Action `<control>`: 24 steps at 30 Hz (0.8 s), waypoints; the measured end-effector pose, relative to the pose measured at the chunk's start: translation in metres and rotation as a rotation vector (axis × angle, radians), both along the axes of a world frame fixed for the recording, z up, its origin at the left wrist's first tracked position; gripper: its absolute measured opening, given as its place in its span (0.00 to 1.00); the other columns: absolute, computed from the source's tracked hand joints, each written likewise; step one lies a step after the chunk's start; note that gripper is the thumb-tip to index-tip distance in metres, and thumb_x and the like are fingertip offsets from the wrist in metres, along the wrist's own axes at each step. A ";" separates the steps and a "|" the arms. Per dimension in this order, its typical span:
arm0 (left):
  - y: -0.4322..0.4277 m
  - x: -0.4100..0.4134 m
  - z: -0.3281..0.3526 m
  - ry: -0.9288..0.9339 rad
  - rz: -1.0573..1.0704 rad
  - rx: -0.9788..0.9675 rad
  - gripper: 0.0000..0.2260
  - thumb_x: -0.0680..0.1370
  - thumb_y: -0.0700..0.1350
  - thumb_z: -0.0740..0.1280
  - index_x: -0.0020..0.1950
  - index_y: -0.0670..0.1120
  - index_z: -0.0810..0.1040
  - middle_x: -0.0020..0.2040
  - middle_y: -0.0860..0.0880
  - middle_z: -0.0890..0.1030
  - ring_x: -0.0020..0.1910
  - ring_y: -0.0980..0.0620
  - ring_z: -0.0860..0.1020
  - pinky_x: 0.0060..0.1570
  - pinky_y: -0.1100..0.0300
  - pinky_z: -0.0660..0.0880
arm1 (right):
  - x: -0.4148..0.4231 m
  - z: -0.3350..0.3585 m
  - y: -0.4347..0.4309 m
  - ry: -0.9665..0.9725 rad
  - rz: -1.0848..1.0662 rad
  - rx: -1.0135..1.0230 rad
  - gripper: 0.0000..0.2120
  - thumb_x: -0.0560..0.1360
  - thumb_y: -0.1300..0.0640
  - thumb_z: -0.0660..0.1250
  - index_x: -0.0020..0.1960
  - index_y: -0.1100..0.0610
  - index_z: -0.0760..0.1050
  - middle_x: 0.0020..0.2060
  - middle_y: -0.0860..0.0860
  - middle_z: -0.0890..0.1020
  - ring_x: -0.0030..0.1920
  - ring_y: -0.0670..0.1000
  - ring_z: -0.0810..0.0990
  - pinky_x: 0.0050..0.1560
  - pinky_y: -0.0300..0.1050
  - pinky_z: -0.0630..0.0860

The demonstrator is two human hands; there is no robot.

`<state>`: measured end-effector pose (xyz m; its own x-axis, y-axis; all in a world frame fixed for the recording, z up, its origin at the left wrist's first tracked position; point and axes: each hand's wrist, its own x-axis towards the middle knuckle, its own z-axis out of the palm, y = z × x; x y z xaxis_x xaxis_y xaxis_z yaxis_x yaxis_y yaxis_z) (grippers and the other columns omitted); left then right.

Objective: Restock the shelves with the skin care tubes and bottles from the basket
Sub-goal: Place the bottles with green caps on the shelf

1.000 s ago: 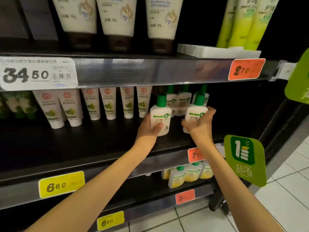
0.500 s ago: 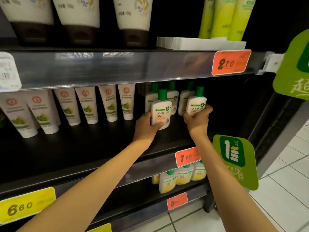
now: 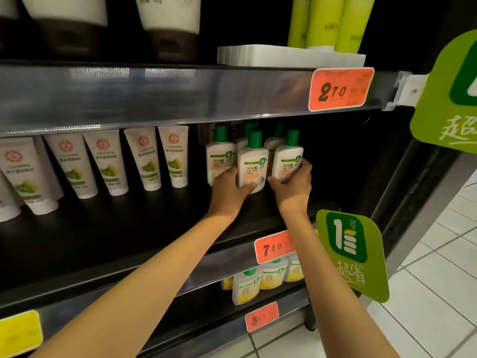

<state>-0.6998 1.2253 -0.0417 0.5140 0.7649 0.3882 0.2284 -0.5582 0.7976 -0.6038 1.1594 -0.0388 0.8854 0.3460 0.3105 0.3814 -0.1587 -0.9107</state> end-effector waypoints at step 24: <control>0.000 0.002 0.001 0.019 -0.056 -0.031 0.16 0.73 0.41 0.69 0.60 0.39 0.74 0.60 0.43 0.78 0.60 0.48 0.75 0.54 0.64 0.69 | 0.004 -0.003 0.002 0.022 0.008 -0.029 0.39 0.69 0.63 0.73 0.73 0.62 0.55 0.65 0.62 0.68 0.67 0.61 0.67 0.65 0.53 0.67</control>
<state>-0.6978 1.2257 -0.0411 0.5632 0.7464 0.3545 0.2130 -0.5456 0.8105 -0.6001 1.1617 -0.0414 0.8889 0.3617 0.2810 0.3629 -0.1818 -0.9139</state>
